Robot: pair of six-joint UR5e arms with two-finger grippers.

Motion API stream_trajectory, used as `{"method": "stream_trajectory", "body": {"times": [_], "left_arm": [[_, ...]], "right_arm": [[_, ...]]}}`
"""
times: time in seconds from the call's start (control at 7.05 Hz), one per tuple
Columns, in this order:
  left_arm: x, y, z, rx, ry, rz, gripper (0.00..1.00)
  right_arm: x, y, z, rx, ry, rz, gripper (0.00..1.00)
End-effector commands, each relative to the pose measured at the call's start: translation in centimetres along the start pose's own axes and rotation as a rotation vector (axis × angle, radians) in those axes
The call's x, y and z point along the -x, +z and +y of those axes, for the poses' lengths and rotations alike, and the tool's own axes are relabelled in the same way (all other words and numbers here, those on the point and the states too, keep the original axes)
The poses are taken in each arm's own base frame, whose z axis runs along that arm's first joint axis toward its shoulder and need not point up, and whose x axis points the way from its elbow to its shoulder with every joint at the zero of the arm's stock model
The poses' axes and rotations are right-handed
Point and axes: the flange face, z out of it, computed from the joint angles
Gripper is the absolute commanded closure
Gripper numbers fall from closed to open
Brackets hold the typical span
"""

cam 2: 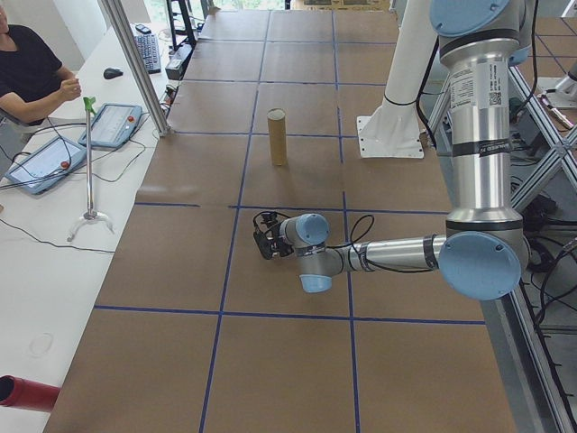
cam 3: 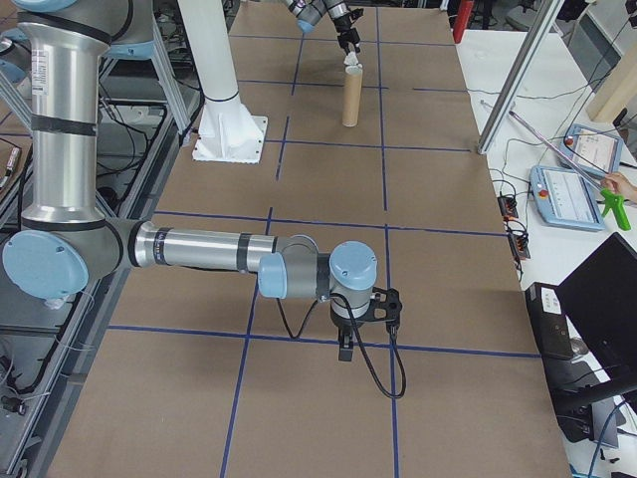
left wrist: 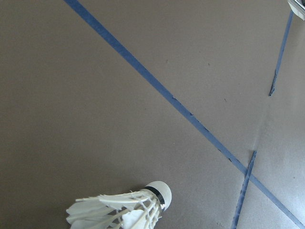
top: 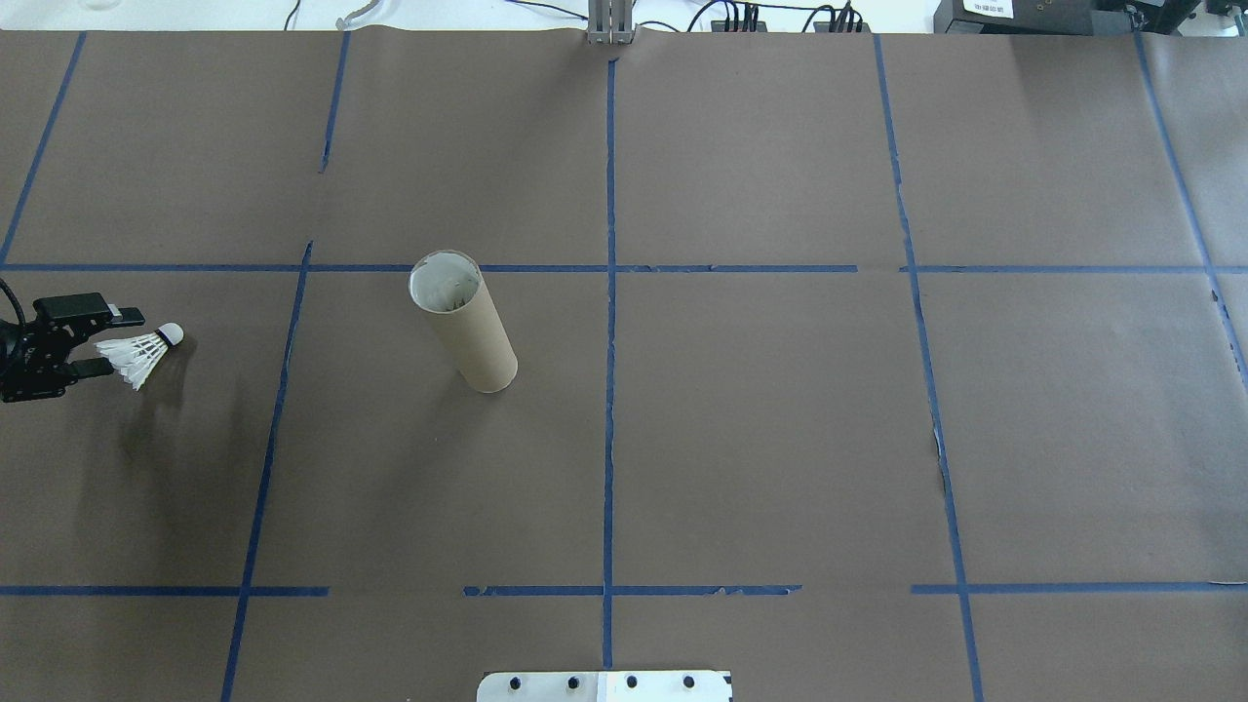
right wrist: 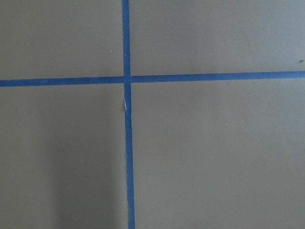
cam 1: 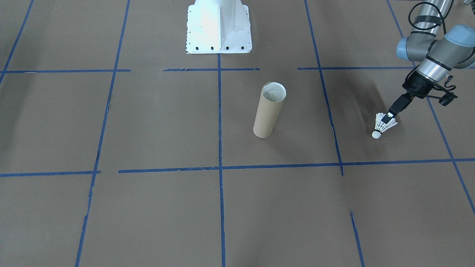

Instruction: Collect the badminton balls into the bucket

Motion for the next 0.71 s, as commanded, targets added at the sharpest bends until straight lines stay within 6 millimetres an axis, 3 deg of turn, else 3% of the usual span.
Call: {"method": "stream_trajectory", "body": {"times": [0.0, 0.28, 0.57], "left_arm": [[0.18, 0.17, 0.01, 0.002, -0.003, -0.005, 0.37], [0.34, 0.43, -0.08, 0.001, -0.004, -0.009, 0.72], [0.11, 0.55, 0.03, 0.005, -0.003, -0.006, 0.81]], "right_arm": [[-0.02, 0.02, 0.03, 0.000, 0.000, 0.000, 0.00], [0.04, -0.03, -0.04, -0.001, 0.001, -0.001, 0.00], [-0.01, 0.02, 0.03, 0.001, 0.000, -0.001, 0.00]]}}
